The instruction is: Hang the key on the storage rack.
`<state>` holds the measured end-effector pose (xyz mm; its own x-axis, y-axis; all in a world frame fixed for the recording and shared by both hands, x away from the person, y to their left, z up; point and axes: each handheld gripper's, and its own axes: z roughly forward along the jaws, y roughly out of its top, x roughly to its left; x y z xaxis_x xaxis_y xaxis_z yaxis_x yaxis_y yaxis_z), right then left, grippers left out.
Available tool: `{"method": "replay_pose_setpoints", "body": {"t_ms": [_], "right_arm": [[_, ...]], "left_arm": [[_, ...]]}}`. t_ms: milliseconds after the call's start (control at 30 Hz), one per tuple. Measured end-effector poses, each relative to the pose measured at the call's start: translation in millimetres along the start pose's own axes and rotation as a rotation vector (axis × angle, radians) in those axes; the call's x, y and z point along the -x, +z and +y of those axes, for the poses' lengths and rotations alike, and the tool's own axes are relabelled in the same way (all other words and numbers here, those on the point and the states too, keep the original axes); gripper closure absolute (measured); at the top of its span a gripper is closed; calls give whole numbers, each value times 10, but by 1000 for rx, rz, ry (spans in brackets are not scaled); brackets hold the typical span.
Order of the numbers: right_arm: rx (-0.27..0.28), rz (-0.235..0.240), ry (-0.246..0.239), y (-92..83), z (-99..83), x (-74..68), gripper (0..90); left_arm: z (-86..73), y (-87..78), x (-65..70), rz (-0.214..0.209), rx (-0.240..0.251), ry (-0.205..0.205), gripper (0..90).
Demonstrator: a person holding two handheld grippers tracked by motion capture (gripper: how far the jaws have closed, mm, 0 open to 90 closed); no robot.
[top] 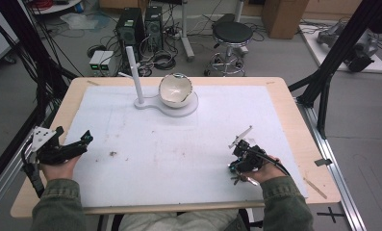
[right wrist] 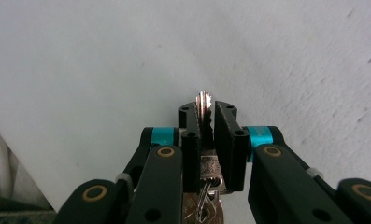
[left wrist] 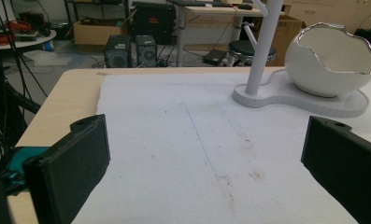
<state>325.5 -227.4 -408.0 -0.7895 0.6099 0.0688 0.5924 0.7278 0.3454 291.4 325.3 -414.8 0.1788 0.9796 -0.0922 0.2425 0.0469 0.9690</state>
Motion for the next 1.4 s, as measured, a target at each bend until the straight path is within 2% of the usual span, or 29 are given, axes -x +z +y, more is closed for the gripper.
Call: {"method": "replay_pose_setpoints", "body": {"t_ms": [67,100,133,200,400,433,467,533,567,633,767,933,1000,1067,1400], "right_arm": [[43,-12,-12,-50,-10,-7,809],[104,-32,-14,-105,-36,14,810],[104,-32,-14,-105,-36,14,810],[164,-37,3,-164,-71,40,811],[242,-65,15,-232,-82,57,814],[265,-74,30,-262,-98,53,814],[313,-78,56,-319,-125,56,814],[359,-74,79,-374,-152,63,814],[359,-74,79,-374,-152,63,814],[403,-64,109,-427,-181,54,814],[457,-56,129,-495,-185,13,836],[456,-45,125,-523,-121,-35,843],[467,-51,126,-533,-79,-56,844],[486,-36,130,-565,-11,-92,845],[516,-7,112,-657,231,-151,845]], "left_arm": [[0,1,0,0,1,0,17],[0,1,0,0,1,0,17],[1,1,-1,0,2,0,17],[1,3,-1,2,5,-2,17],[-1,-5,-3,5,4,0,17],[-1,-6,-5,6,4,1,17],[-1,-7,-11,5,2,3,17],[-3,-4,-18,7,0,1,17],[-3,-1,-20,7,0,-1,17],[-3,5,-18,4,0,0,17],[-4,9,-13,5,-1,1,17],[-6,12,-14,6,0,-1,17],[-6,11,-14,5,0,-1,17],[-5,9,-15,4,0,-1,17],[-6,18,-26,-2,6,-11,17]]}}
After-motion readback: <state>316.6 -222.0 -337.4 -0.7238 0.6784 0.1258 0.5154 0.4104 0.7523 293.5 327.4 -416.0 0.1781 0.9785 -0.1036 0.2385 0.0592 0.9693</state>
